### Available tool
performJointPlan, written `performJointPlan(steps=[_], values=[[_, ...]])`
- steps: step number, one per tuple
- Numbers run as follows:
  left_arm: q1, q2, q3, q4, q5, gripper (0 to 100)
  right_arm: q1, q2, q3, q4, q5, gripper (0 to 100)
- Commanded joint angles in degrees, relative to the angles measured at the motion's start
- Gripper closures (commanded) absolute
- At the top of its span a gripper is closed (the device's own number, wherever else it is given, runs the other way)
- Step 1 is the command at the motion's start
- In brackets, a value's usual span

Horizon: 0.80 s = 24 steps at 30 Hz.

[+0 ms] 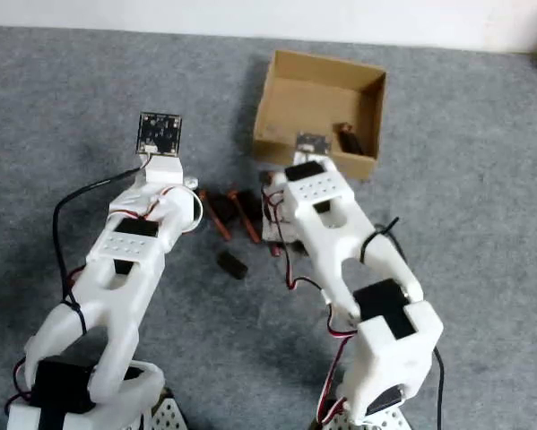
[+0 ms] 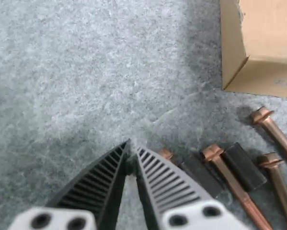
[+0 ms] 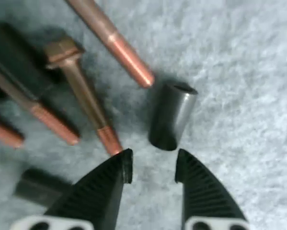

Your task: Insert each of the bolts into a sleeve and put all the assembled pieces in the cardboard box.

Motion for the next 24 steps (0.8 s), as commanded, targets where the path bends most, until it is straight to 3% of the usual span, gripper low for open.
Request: performJointPlan(steps=[1, 10, 13, 24], values=[[1.27, -0.22, -2.24, -1.32, 0.26, 99, 1.01, -0.48, -4.88, 2.33, -0.44, 84.7], [1.36, -0.22, -2.24, -1.32, 0.35, 99, 3.47, 0.40, -3.30, -3.21, -0.70, 84.7], [1.80, -0.22, -2.24, -1.32, 0.26, 99, 4.00, 2.51, -2.07, -4.53, -3.96, 84.7], [1.89, -0.22, -1.63, -1.41, 0.26, 99, 5.58, 11.74, -5.58, -4.79, -4.13, 84.7]])
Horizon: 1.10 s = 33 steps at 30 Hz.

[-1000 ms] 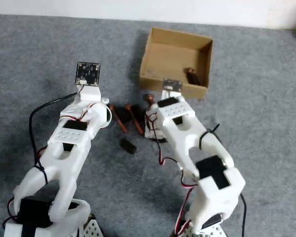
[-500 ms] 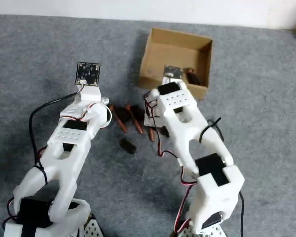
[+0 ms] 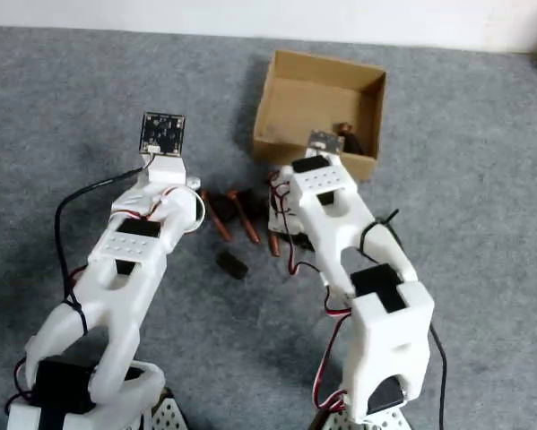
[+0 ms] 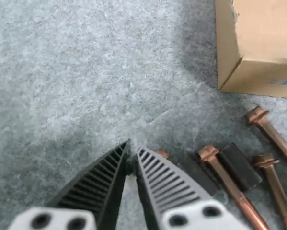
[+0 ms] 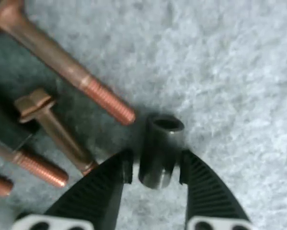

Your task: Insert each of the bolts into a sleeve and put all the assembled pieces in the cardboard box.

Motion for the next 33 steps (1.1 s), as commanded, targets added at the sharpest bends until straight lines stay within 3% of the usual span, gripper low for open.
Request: performJointPlan(steps=[1, 9, 14, 23, 27, 33], values=[[1.19, -0.22, -1.63, -1.14, 0.26, 99, 3.03, 2.24, -2.07, -0.92, -0.62, 84.7], [1.19, -0.22, -1.63, -1.14, 0.26, 99, 7.60, 5.41, -1.89, -0.84, -0.70, 85.4], [1.19, -0.22, -1.63, -1.14, 0.26, 99, 7.52, 5.49, -1.80, -0.84, -0.70, 99.8], [1.19, -0.22, -1.63, -1.14, 0.26, 99, 7.60, 5.32, -2.15, 4.97, -0.53, 99.4], [1.19, -0.22, -1.63, -1.14, 0.26, 99, 9.36, 1.80, -4.18, 9.01, 6.77, 99.4], [1.19, -0.22, -1.89, -1.14, 0.44, 99, 19.12, -12.88, -4.70, 10.15, 12.13, 99.4]])
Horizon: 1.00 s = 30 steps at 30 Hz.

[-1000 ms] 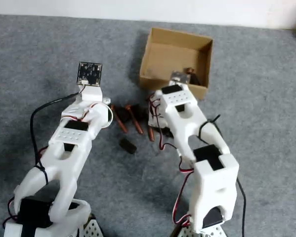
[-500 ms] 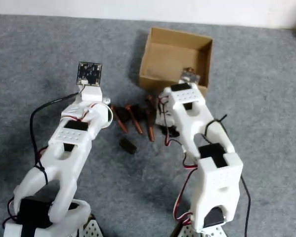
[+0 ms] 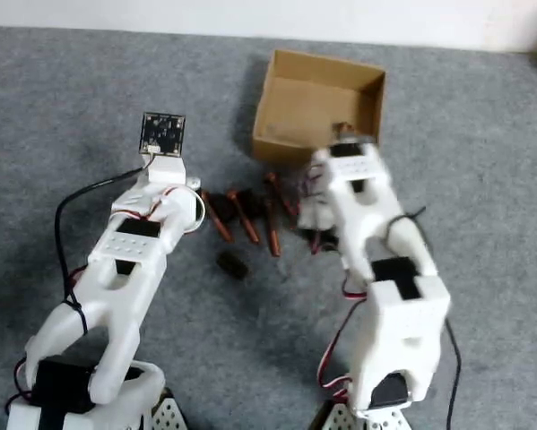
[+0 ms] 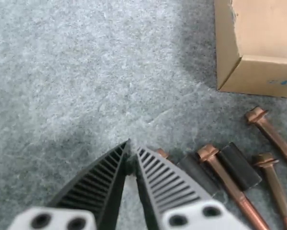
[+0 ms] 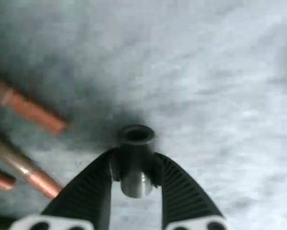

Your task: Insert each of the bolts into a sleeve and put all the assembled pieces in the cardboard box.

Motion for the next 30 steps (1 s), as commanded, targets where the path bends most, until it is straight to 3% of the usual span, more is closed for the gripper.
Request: performJointPlan(steps=[1, 8, 17, 21, 30], values=[[1.10, -0.22, -2.33, -1.05, 0.53, 99, 6.02, -10.59, -0.57, 1.10, 2.99, 99.4], [1.98, 7.78, -10.24, 2.55, 0.79, 99, 5.58, -16.04, 7.43, -1.71, 5.54, 99.4], [2.59, 29.76, -40.04, 34.90, 20.92, 99, 5.49, -18.59, 9.19, -3.12, 5.54, 99.4], [5.49, 30.73, -47.08, 46.33, 23.74, 99, 5.58, -18.86, 11.74, -6.73, 5.54, 99.4], [7.60, 34.95, -47.78, 48.44, 23.91, 89, 5.49, -18.68, 12.35, -7.96, 5.54, 99.4]])
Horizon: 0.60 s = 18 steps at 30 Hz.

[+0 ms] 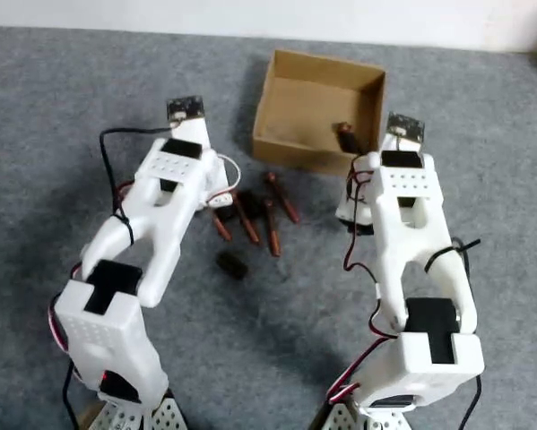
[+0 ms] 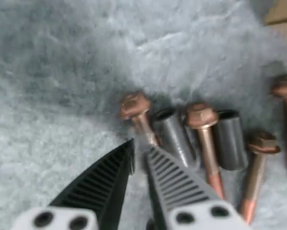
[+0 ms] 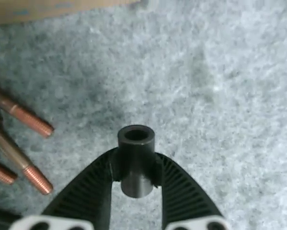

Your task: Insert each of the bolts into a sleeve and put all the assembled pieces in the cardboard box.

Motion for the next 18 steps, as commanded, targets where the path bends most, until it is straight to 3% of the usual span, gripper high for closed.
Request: performJointPlan(steps=[1, 9, 18], values=[[1.98, 0.48, -2.33, 0.35, 0.44, 90, -0.31, -2.86, -0.22, -1.19, 0.70, 99.4], [1.27, 6.90, -3.12, -3.60, 1.23, 91, -0.13, -2.77, -0.22, -2.33, 0.70, 99.4], [1.71, 12.26, -11.82, 3.43, 3.52, 91, -0.13, -2.77, -0.13, -2.33, 0.70, 99.4]])
